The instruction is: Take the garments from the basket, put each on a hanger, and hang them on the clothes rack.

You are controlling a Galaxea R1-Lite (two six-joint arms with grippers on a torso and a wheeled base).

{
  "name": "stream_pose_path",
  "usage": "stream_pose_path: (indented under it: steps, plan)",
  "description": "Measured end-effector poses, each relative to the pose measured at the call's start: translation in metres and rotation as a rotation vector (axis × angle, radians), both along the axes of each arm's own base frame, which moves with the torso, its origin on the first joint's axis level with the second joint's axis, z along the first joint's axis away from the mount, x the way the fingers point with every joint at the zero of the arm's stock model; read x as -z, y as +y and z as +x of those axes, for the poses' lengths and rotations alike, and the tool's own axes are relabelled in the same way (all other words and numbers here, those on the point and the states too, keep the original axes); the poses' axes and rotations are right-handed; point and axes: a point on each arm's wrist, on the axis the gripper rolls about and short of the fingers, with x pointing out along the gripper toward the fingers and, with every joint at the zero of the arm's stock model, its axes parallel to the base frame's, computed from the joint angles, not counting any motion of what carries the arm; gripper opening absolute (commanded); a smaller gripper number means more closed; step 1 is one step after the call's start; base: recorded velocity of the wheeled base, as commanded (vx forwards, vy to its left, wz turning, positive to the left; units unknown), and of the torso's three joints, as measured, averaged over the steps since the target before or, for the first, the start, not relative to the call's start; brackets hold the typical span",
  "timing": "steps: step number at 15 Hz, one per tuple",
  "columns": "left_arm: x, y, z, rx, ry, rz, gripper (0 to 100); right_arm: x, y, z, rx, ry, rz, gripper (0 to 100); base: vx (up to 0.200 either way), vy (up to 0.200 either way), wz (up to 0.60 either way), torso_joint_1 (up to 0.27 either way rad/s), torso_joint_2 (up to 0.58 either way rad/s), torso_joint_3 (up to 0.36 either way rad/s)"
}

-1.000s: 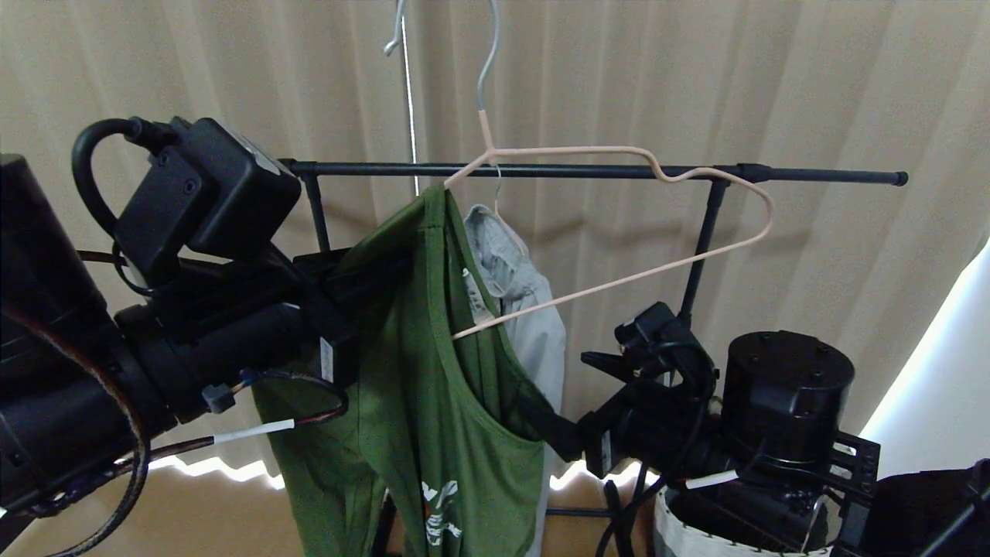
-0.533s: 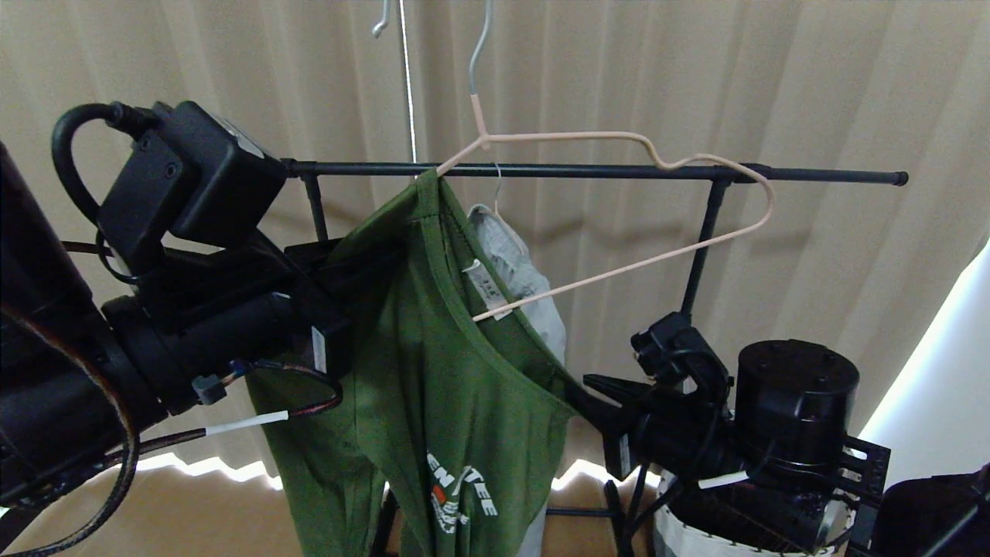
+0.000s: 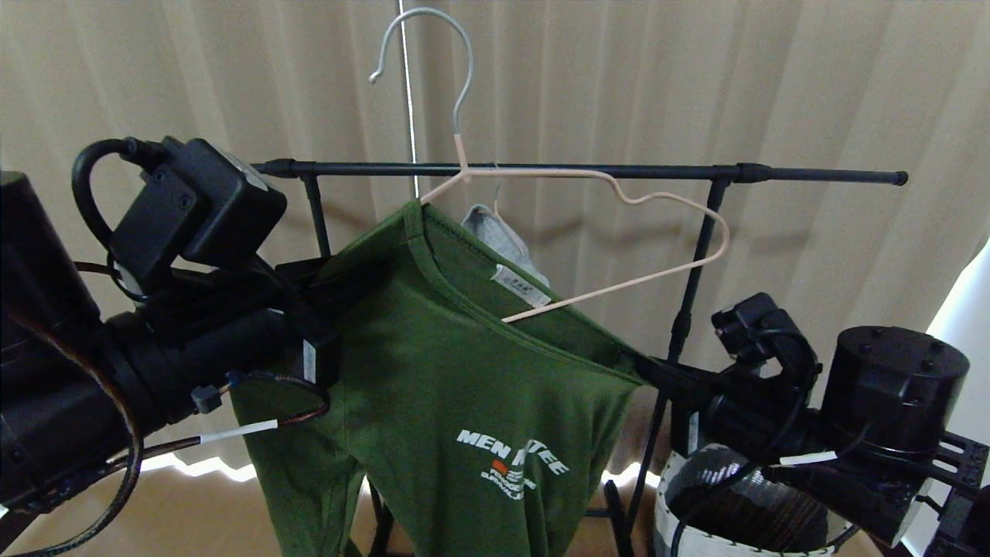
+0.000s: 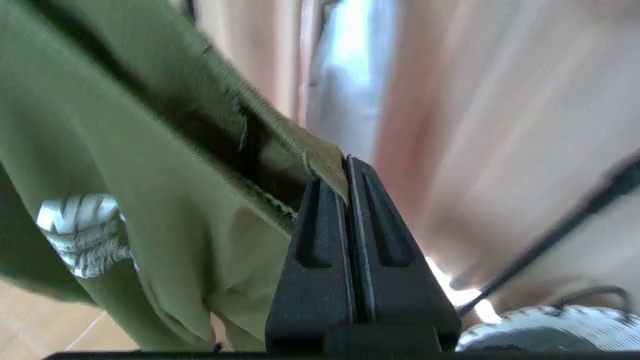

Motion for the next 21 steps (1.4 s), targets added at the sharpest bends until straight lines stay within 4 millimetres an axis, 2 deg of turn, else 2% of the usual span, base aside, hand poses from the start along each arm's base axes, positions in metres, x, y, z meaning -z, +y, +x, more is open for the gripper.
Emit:
stream_pose_path:
  steps: [7, 10, 12, 18, 21]
  plan:
    - [0.014, 0.003, -0.003, -0.005, 0.038, 0.029, 0, -0.018, -0.022, 0.002, 0.076, -0.063, 0.027, 0, 0.0, 0.0, 0.0, 0.0, 0.0, 0.0]
    - [0.025, 0.01, -0.004, -0.024, 0.038, 0.11, 0, -0.025, -0.028, 0.008, 0.106, -0.09, 0.042, 0, 0.0, 0.0, 0.0, 0.0, 0.0, 0.0]
    - [0.034, 0.014, -0.005, -0.04, 0.041, 0.169, 0, -0.028, -0.029, 0.01, 0.111, -0.099, 0.046, 0, 0.0, 0.0, 0.0, 0.0, 0.0, 0.0]
    - [0.043, 0.026, 0.0, -0.121, 0.045, 0.239, 0, -0.035, -0.031, 0.013, 0.111, -0.129, 0.047, 0, 0.0, 0.0, 0.0, 0.0, 0.0, 0.0]
    - [0.045, 0.026, 0.004, -0.152, 0.053, 0.249, 0, -0.04, -0.019, 0.005, 0.008, -0.168, 0.007, 0, 0.0, 0.0, 0.0, 0.0, 0.0, 0.0]
